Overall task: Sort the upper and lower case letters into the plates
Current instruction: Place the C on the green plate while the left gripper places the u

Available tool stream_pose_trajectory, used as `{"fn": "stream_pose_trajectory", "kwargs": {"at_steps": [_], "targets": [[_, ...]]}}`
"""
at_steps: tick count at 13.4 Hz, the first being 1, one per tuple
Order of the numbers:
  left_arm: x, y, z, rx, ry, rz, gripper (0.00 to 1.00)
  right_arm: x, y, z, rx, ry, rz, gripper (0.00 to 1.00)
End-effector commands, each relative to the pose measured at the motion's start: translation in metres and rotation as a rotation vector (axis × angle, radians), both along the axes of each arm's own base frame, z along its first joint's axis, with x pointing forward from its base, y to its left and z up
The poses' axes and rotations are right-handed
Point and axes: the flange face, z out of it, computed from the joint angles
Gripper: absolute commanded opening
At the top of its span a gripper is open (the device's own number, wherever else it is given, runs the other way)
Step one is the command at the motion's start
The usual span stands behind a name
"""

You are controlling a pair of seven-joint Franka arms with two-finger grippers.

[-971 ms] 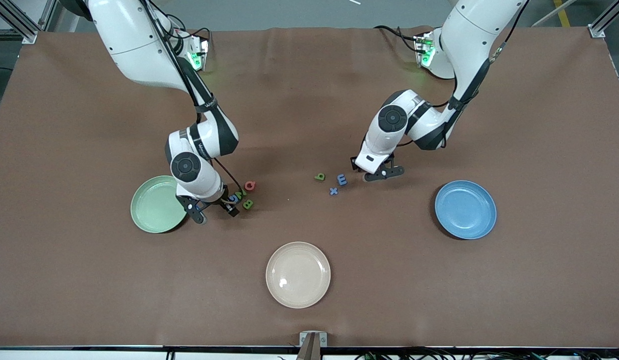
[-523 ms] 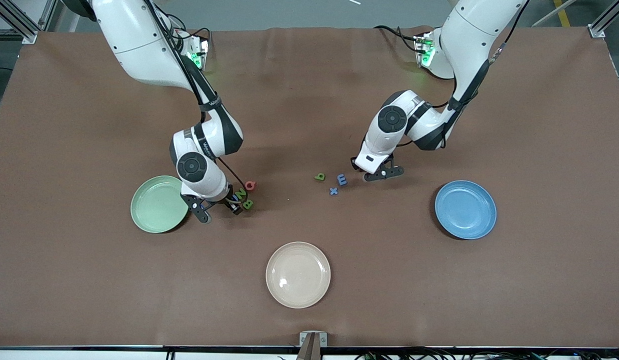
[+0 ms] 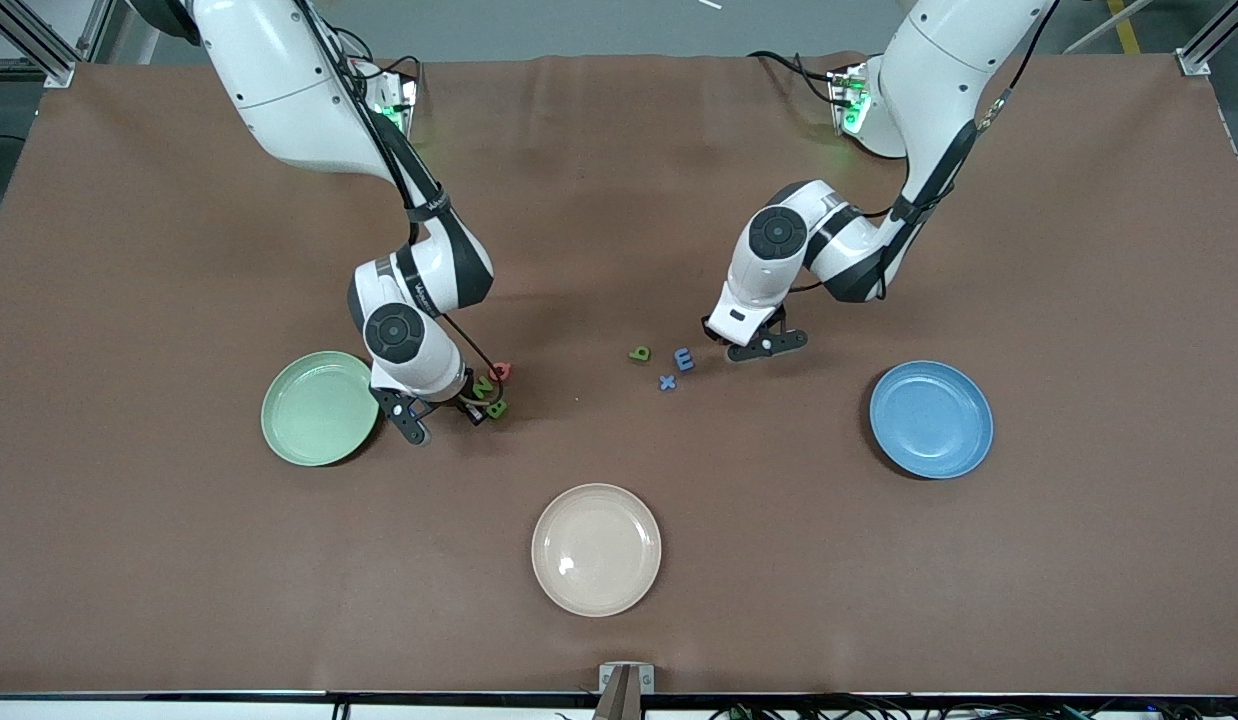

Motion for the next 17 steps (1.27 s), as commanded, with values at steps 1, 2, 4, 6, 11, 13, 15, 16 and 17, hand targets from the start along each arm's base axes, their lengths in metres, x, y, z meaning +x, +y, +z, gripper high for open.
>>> {"fn": "stream_pose_trajectory", "kwargs": {"at_steps": [1,2,4,6,11,13,15,16,17], "targets": [[0.001,0.0,-0.005,-0.002,-0.011,0.015,0.25,-0.003,-0.001,-0.004,-0.015,0.024,-0.015,0.08],[0.002,0.001,-0.004,-0.002,-0.013,0.02,0.21,-0.002,-0.002,-0.003,-0.015,0.022,-0.007,0.03],[0.006,0.005,0.0,-0.004,-0.019,0.029,0.14,0.003,-0.009,0.005,-0.018,0.018,0.004,0.0],[0.014,0.009,0.015,-0.007,-0.047,0.026,0.12,0.012,-0.022,0.028,-0.019,0.043,0.063,0.0],[0.058,0.062,0.069,0.028,-0.116,-0.04,0.07,0.035,-0.122,0.094,0.022,0.085,0.254,0.0],[0.075,0.094,0.083,0.049,-0.126,-0.097,0.07,0.031,-0.171,0.105,0.043,0.083,0.337,0.0],[0.088,0.125,0.091,0.063,-0.128,-0.13,0.07,0.024,-0.207,0.103,0.058,0.088,0.403,0.0],[0.094,0.143,0.091,0.072,-0.12,-0.139,0.07,0.02,-0.22,0.098,0.062,0.09,0.411,0.0],[0.099,0.162,0.091,0.08,-0.108,-0.157,0.07,0.014,-0.225,0.091,0.063,0.091,0.42,0.0]]}}
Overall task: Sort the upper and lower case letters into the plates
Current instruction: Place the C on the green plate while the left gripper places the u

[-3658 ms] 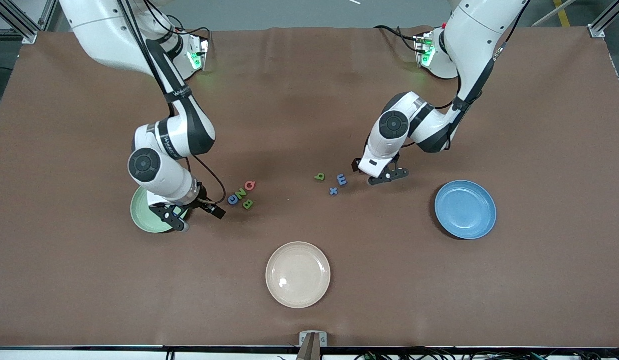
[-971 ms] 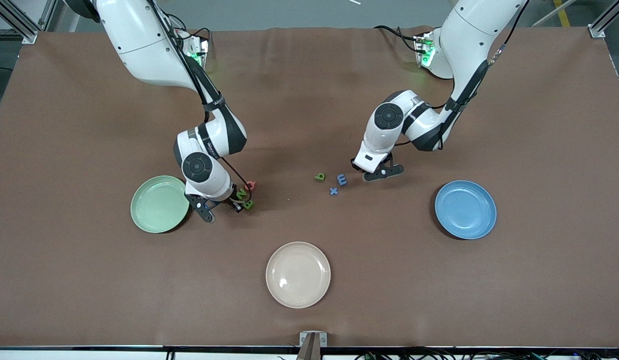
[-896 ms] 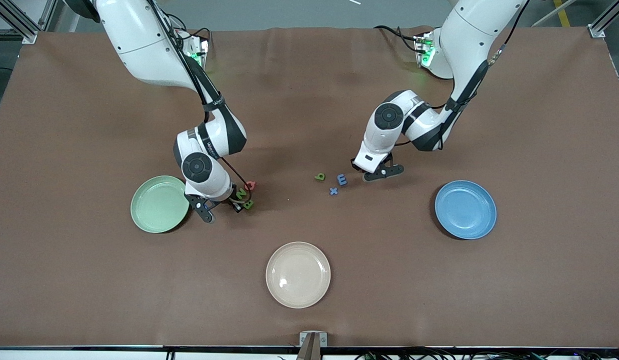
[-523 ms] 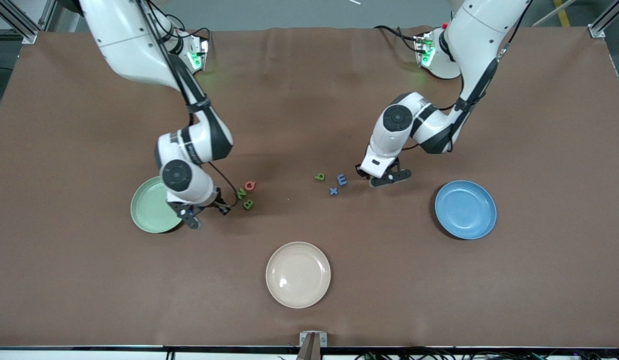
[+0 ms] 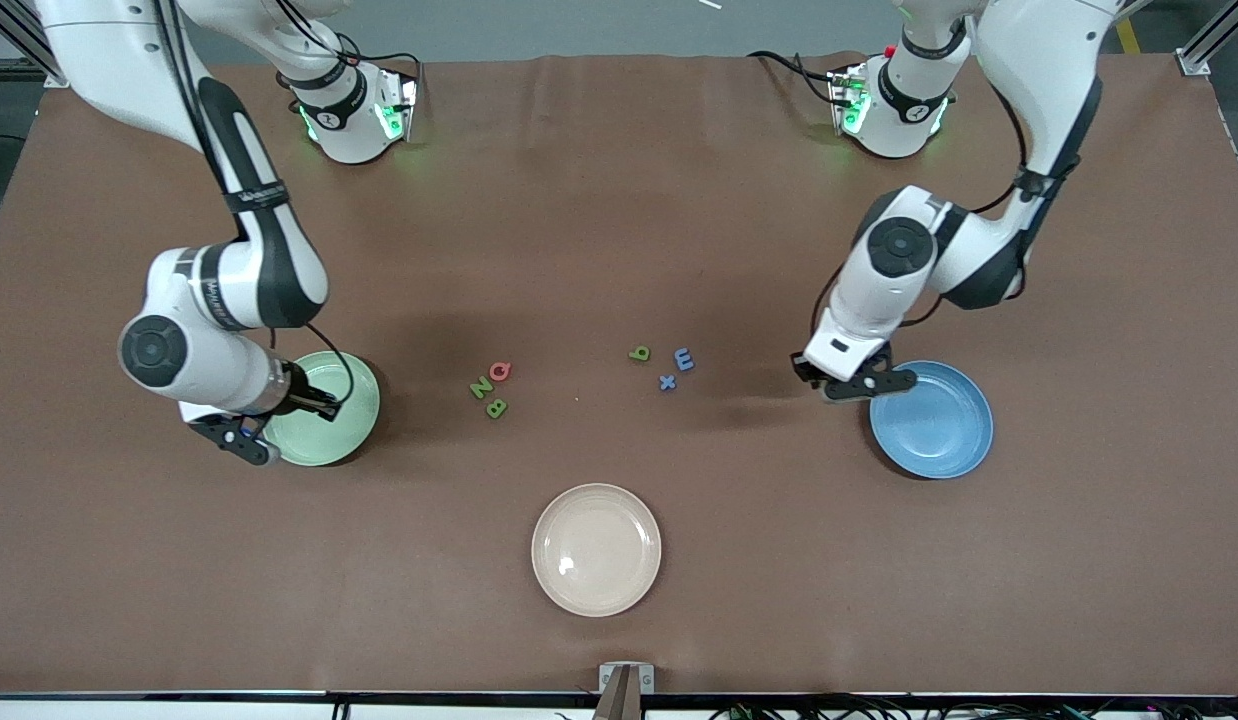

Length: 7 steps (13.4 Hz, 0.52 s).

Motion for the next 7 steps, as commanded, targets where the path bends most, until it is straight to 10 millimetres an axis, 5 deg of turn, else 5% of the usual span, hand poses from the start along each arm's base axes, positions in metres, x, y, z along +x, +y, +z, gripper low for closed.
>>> {"fn": "stream_pose_trajectory", "kwargs": {"at_steps": [1,4,7], "targets": [[0.008,0.046,0.004,0.034,0.015,-0.043,0.07,-0.028,-0.007,-0.014,0.009,-0.016,0.042,0.0],[0.021,0.106,0.001,0.044,0.033,-0.092,0.07,-0.051,-0.01,-0.046,0.005,-0.033,0.048,0.0],[0.025,0.145,-0.008,0.046,0.057,-0.137,0.07,-0.06,-0.013,-0.061,0.002,-0.042,0.044,0.0]]}}
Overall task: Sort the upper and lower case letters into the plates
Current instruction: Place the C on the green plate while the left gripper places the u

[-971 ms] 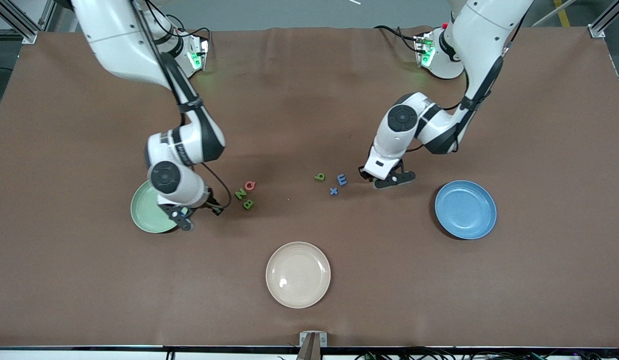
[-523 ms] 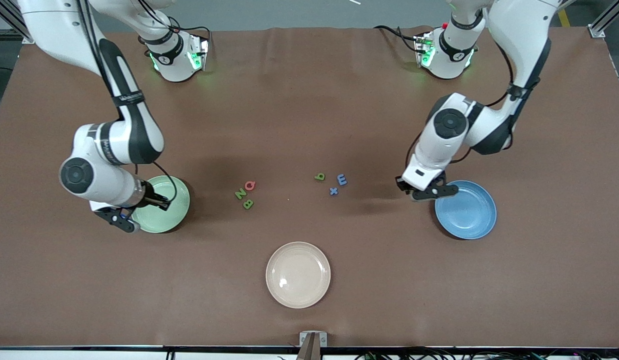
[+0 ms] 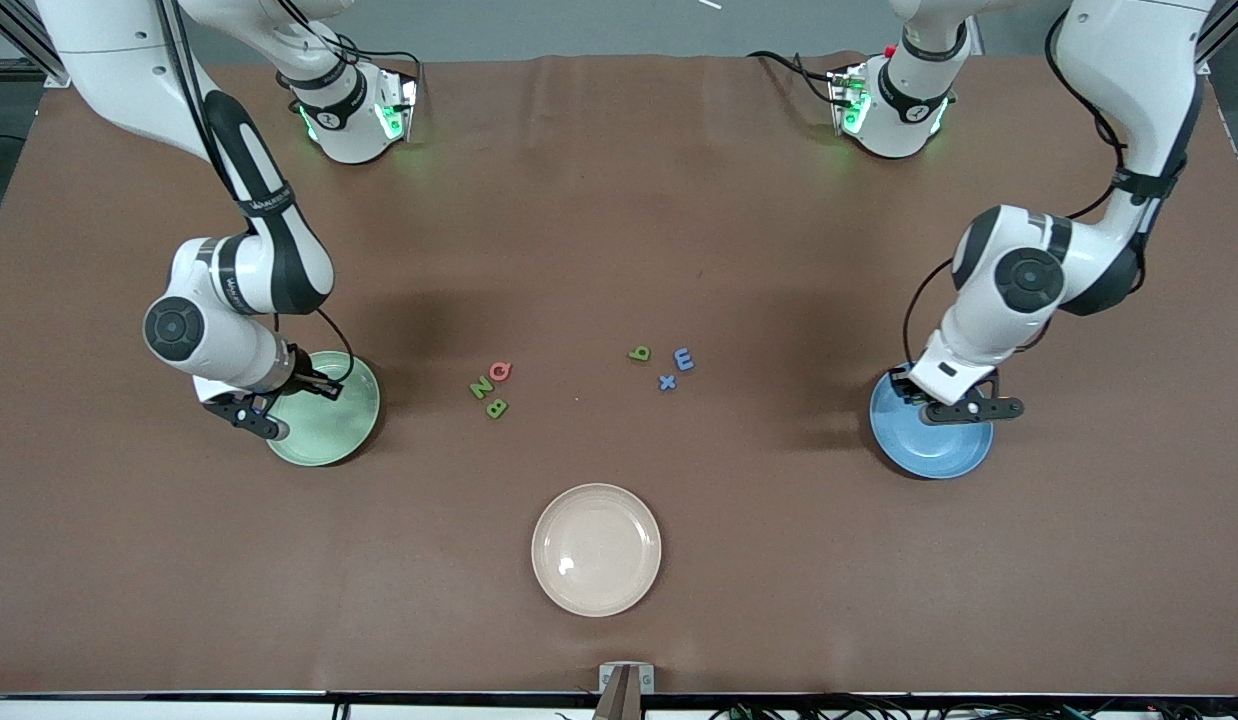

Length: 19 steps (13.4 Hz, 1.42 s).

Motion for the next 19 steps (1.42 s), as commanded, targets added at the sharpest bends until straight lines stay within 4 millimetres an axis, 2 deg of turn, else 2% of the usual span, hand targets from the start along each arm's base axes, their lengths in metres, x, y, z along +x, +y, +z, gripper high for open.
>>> {"fn": "stream_pose_trajectory", "kwargs": {"at_steps": [1,6,7,13,16,17,18,19], "targets": [[-0.001,0.024,-0.008,0.005,0.026,-0.053,0.07,-0.012,-0.002,0.001,0.003,-0.014,0.016,0.0],[0.001,0.07,-0.035,-0.013,0.076,-0.094,0.08,-0.015,-0.014,-0.012,0.002,-0.003,0.015,0.01],[0.003,0.074,-0.043,-0.018,0.086,-0.1,0.08,-0.015,-0.018,-0.013,0.002,-0.003,0.014,0.01],[0.008,0.084,-0.058,-0.029,0.099,-0.115,0.08,-0.017,-0.02,-0.021,0.001,0.012,0.017,0.02],[0.011,0.084,-0.061,-0.03,0.099,-0.122,0.09,-0.017,-0.02,-0.023,0.001,0.015,0.015,0.11],[0.011,0.084,-0.064,-0.032,0.103,-0.122,0.09,-0.017,-0.02,-0.023,0.0,0.016,0.018,0.35],[0.012,0.084,-0.065,-0.035,0.101,-0.121,0.1,-0.017,-0.02,-0.023,0.001,0.016,0.017,0.7],[0.013,0.084,-0.065,-0.035,0.101,-0.121,0.11,-0.017,-0.02,-0.023,0.001,0.015,0.017,0.97]]}}
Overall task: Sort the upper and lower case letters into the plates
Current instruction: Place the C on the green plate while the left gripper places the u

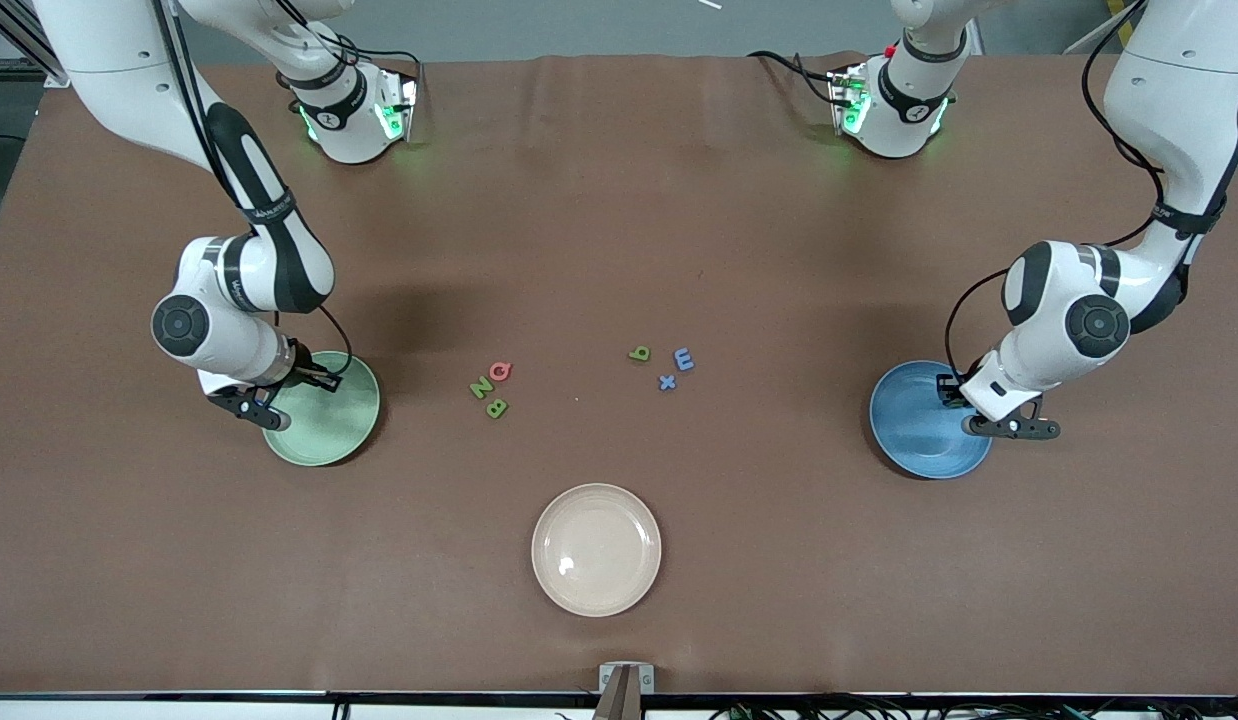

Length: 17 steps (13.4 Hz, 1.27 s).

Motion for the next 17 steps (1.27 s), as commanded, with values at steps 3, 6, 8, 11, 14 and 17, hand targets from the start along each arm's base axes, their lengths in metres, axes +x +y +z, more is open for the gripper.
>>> {"fn": "stream_pose_trajectory", "kwargs": {"at_steps": [3,6,8,11,14,17], "targets": [[0.007,0.005,0.001,0.008,-0.012,-0.022,0.16,0.0,0.0,0.005,0.004,-0.009,0.011,1.0],[0.016,0.003,0.015,0.013,-0.042,-0.023,0.92,0.018,0.02,0.031,0.014,0.02,0.017,1.0],[0.02,-0.006,0.036,0.019,-0.065,-0.014,1.0,0.027,0.051,0.043,0.01,0.022,-0.007,1.0],[0.015,-0.057,0.066,0.021,-0.044,0.018,1.0,0.027,0.109,0.05,0.009,-0.013,-0.051,1.0],[0.006,-0.128,0.076,-0.012,-0.032,0.126,1.0,0.021,0.151,0.038,0.015,-0.056,-0.102,1.0],[-0.006,-0.208,0.083,-0.038,-0.045,0.183,1.0,0.011,0.19,0.014,0.004,-0.085,-0.183,1.0]]}}
